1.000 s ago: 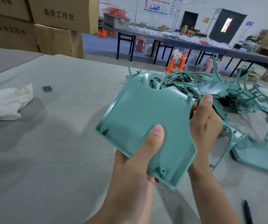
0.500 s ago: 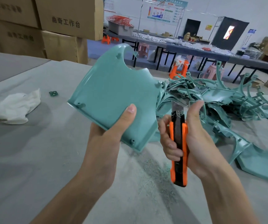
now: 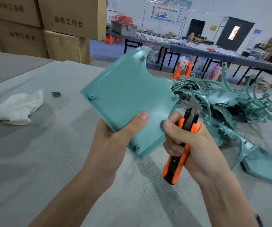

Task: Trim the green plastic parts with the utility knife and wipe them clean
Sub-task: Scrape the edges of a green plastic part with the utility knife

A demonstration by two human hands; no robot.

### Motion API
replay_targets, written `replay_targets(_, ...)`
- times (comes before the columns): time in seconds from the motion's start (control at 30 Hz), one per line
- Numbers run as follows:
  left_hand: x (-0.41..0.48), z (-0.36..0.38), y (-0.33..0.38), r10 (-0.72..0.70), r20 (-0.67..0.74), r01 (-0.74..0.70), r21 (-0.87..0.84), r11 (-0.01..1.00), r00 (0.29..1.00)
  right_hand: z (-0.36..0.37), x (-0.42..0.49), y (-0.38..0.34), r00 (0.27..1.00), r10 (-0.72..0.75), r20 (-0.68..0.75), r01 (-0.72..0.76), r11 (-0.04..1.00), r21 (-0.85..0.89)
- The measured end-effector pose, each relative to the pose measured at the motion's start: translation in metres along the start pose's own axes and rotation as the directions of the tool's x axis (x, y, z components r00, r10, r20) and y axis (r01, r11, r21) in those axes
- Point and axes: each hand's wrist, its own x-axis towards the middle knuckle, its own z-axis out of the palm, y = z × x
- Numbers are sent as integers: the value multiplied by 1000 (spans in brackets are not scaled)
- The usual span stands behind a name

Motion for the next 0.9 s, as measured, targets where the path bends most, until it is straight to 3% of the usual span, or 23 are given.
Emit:
replay_targets(0.2,-3,3,-4,-39,18,38,38,999,999,-7,3,2,979,-115,-170,108,993,-52)
replay_targets(0.4,-3,2,-4,-10,3,10,53,999,1000,-17,5,3,896,-206,-394,181,978,-100)
replay_targets(0.47,-2,1,-2,13,4,-13,69,998,1000,-25,6,2,921,-162,-354,104,979,-178)
replay_targets(0.5,-1,1,-2,18,-2,-18,80,997,1000,-31,6,1,949,-127,-290,36,953,-300)
replay_targets(0.57,1,-2,-2,16,-18,-15,99,995,1000,-41,4,-1,997,11,-74,-54,796,-603)
replay_targets(0.63,4,-6,-3,16,-29,-12,113,993,999,-48,2,-7,976,179,125,-29,674,-738)
replay_targets(0.67,5,-7,-3,13,-37,-8,122,993,999,-51,1,-10,960,231,159,-23,631,-776)
replay_targets(0.73,7,-10,-3,-2,-49,9,140,990,999,-58,-3,-14,950,262,170,1,541,-841)
replay_targets(0.9,9,-13,-6,-45,-87,62,204,977,995,-67,-9,-23,918,386,90,-93,429,-898)
